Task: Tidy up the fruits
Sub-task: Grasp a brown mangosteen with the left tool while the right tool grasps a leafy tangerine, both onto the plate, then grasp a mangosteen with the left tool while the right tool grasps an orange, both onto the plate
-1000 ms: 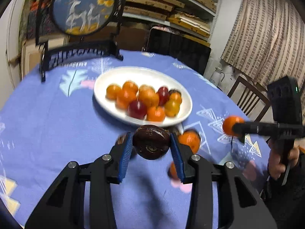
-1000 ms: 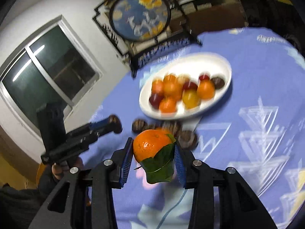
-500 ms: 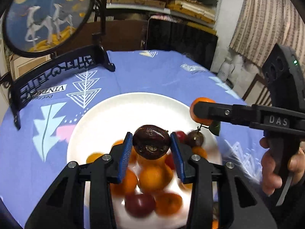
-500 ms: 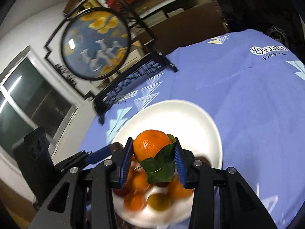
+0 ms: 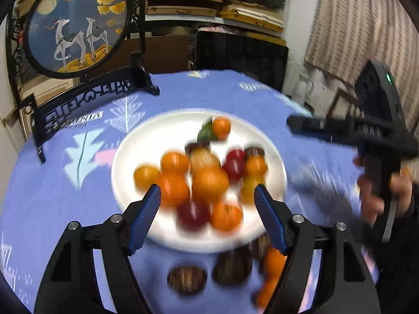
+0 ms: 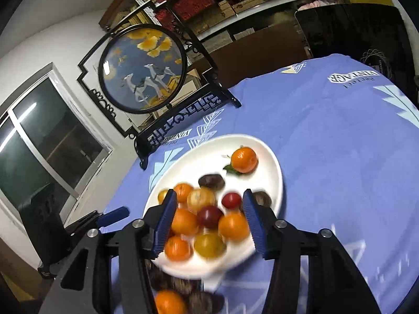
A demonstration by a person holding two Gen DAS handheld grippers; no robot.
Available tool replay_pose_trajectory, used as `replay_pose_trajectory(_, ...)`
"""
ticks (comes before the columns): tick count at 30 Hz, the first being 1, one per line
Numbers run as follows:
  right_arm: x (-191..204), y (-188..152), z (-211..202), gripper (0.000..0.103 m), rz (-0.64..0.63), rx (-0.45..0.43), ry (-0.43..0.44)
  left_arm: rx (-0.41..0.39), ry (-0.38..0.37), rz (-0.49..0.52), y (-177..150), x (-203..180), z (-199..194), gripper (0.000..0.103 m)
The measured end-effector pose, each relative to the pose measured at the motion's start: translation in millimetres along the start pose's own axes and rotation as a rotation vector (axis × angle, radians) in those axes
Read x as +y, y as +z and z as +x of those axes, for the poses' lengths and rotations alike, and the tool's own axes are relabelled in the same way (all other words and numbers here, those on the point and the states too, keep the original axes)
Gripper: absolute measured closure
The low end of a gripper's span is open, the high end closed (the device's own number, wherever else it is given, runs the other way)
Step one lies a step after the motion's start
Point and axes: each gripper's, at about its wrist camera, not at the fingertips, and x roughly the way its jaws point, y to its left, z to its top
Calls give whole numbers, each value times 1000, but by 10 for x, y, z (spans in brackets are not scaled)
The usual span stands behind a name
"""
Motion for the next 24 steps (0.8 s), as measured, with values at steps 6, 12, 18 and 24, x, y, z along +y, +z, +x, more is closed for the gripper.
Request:
replay_pose_trajectory(6, 104, -466, -204, 49, -69, 36, -82, 84, 71, 19, -589, 14, -144, 32)
replay_pose_trajectory(12, 257, -806, -397, 44, -102, 76, -66, 134, 119, -7, -688, 103, -42, 32)
replay_pose_trajectory(18, 333, -1009, -535, 42, -113, 90, -68, 242, 136, -55, -684, 207, 267, 31)
replay_pose_trajectory(24, 646, -1138, -409, 43, -219, 148, -50, 156, 77, -117, -639, 302, 149, 63)
